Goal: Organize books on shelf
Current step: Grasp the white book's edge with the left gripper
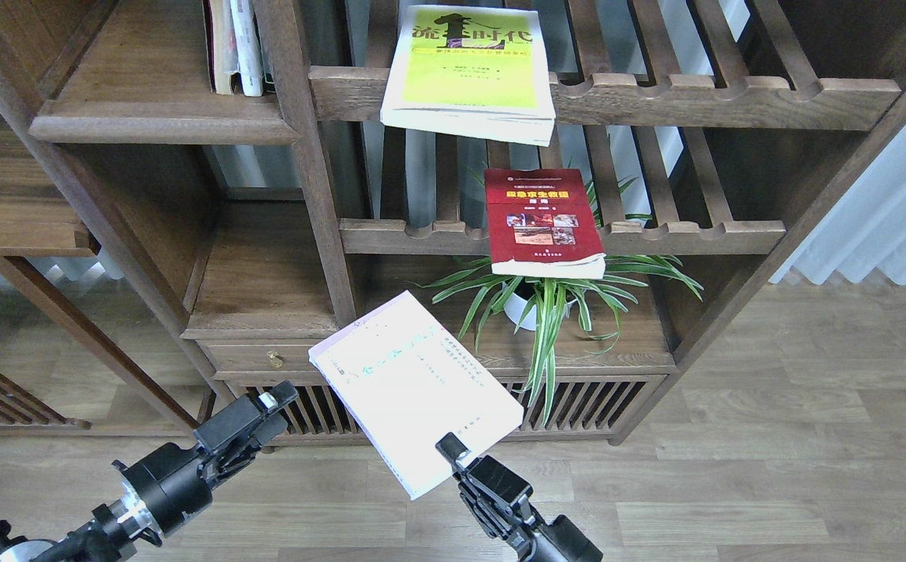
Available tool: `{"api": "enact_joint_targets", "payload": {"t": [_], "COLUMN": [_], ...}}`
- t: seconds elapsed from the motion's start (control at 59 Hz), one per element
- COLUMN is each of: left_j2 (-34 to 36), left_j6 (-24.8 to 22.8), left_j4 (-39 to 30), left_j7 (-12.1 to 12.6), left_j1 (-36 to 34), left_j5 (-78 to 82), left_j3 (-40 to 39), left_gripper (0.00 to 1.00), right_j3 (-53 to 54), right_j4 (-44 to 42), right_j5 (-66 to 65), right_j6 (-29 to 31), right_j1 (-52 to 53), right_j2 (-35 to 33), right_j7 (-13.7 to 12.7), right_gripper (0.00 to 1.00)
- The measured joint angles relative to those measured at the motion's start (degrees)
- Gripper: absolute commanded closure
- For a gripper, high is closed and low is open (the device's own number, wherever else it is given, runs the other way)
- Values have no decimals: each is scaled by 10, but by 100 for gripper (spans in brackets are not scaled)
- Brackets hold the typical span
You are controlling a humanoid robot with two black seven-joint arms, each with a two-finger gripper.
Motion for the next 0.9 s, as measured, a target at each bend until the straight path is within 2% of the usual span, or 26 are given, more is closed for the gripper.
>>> {"api": "enact_joint_targets", "payload": {"t": [0.492,0.61,0.729,0.864,0.898], "left_j2": [-84,-93,-95,-97,-99], "left_j6": [0,0,0,0,0], "left_j4": [0,1,3,5,6], "left_j7": [-6,-7,-7,-8,-8], "left_j1": [-31,-34,-34,-34,-35], "left_j5": [0,-1,-1,-2,-2], "left_j3": [1,2,6,8,8], "left_gripper": [1,4,14,32,45], "right_j3": [-7,-7,-7,-7,-7], "right_j4": [-1,-1,-1,-1,-1], "right_j5": [-1,-2,-2,-2,-2], "right_j6": [0,0,0,0,0], "right_j1": [-1,0,0,0,0], "right_j2": [8,8,8,9,10], "right_j7": [-4,-4,-4,-4,-4], "right_gripper": [94,94,94,94,94]}}
